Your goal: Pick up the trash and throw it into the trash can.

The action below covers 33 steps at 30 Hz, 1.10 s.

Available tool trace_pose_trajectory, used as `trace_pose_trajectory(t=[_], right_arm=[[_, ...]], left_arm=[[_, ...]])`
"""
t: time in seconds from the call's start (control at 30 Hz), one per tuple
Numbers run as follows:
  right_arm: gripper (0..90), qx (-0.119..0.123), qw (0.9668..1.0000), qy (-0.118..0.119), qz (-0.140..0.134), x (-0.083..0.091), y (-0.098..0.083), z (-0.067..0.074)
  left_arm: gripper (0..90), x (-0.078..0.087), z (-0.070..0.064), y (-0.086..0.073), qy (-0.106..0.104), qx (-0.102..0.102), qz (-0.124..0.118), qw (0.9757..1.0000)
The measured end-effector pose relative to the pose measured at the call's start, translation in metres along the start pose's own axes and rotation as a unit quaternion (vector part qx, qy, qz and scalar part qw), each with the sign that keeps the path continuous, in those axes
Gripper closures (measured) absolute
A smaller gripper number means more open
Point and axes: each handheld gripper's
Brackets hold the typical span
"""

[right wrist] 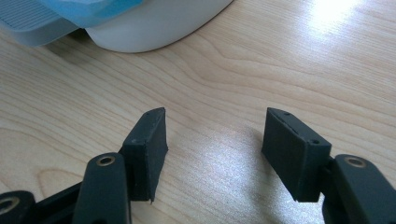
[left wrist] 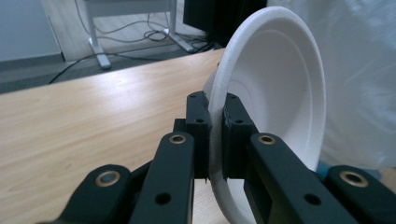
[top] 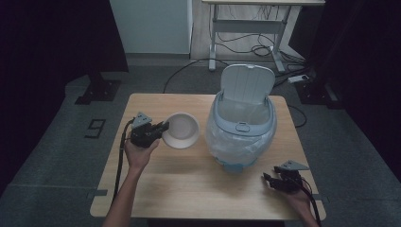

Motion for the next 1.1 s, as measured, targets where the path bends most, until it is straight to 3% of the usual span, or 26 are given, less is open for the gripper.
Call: trace_pose_trajectory(t=[0.53, 1.1], right_arm=[[39.6, 0.000, 1.0000, -0.001, 0.000, 0.000, 0.000, 0.000], [39.6, 0.000, 1.0000, -0.001, 0.001, 0.000, 0.000, 0.000]], left_arm=[[83.1, 0.013, -0.017, 0.029, -0.016, -0.028, -0.034, 0.9989], [83.1, 0.011, -0.029, 0.041, -0.025, -0.047, -0.041, 0.9978]])
Point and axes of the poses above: each handheld gripper's, and its own axes: x roughly backward along the jaws, y roughly out of its top, z roughly to its left, and after that the axes turned 15 degrees about -x, right-handed
